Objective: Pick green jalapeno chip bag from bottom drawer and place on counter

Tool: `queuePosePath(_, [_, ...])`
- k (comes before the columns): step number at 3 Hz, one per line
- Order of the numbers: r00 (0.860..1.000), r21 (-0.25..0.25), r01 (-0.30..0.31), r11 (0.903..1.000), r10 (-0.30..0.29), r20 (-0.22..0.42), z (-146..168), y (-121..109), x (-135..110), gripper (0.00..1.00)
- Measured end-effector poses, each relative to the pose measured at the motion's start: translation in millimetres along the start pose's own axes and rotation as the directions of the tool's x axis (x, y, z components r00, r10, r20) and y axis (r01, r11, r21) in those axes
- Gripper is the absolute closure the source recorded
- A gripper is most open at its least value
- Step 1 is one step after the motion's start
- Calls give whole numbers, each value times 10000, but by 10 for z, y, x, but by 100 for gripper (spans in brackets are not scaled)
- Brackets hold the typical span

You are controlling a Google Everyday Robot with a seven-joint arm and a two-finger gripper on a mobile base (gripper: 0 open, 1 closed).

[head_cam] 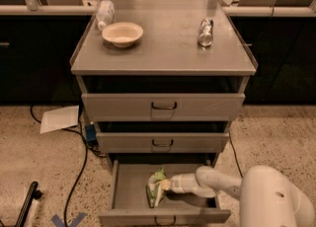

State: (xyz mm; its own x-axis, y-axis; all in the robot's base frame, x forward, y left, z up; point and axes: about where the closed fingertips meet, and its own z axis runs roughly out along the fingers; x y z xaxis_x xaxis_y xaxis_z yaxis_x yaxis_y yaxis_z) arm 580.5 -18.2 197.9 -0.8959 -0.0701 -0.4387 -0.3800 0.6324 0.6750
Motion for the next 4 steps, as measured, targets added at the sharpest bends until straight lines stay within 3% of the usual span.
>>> queuePosePath(1, [9985, -689, 522, 9963, -509, 212, -600, 330, -203, 100])
queuePosePath(2, [9908, -836, 1299, 9880, -1261, 490, -1093, 715, -485, 100])
queuePosePath(3, [9908, -838, 1301, 9880, -1263, 490, -1093, 716, -485, 100])
queuePosePath(4, [9863, -1083, 1623, 9808, -1578, 487, -1181, 938, -517, 100])
